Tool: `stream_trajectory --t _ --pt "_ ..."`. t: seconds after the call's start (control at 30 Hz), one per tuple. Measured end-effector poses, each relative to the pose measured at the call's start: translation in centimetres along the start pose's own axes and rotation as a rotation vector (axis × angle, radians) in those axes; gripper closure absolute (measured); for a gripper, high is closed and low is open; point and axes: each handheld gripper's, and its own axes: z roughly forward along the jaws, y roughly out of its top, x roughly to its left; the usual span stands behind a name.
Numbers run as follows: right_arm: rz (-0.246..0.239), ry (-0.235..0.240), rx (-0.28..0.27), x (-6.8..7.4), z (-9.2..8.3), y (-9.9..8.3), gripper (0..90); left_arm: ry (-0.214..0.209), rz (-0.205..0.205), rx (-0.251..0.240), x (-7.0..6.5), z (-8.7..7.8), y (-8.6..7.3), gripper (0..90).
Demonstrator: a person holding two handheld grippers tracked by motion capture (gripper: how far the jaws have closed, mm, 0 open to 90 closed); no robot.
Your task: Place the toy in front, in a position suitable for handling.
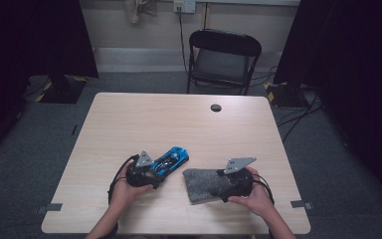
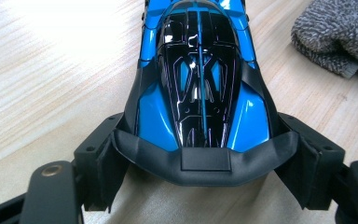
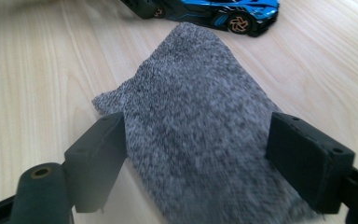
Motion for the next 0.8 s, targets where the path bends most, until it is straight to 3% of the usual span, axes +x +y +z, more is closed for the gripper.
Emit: stream_trajectory --t 0.13,0.23,0.33,0.43,0.57,0.73,0.8 --pt "-0.013 0.012 -0.014 0.3 1.0 0.7 20.3 0.0 0.0 0.0 0.0 0.0 0.0 24.3" --pt "-0.02 -0.006 0.0 0.4 1.7 0.8 24.1 0.0 -0.001 0.0 0.0 0.0 0.0 24.3" --pt "0.004 -0.004 -0.01 0.3 2.1 0.8 24.7 0.0 -0.001 0.0 0.0 0.0 0.0 24.3" --pt "-0.001 0.012 0.011 0.4 2.4 0.7 28.4 -0.001 0.0 0.0 0.0 0.0 0.0 24.3" --pt "-0.033 -0.014 0.024 0.7 2.5 0.9 31.9 -0.001 0.0 0.0 0.0 0.0 0.0 24.3" --pt "-0.035 -0.046 0.016 0.6 2.8 1.1 33.4 0.004 0.003 0.0 0.0 0.0 0.0 24.3" --pt "-0.045 -0.071 0.041 0.4 3.2 1.1 34.5 0.001 0.003 0.0 0.0 0.0 0.0 24.3"
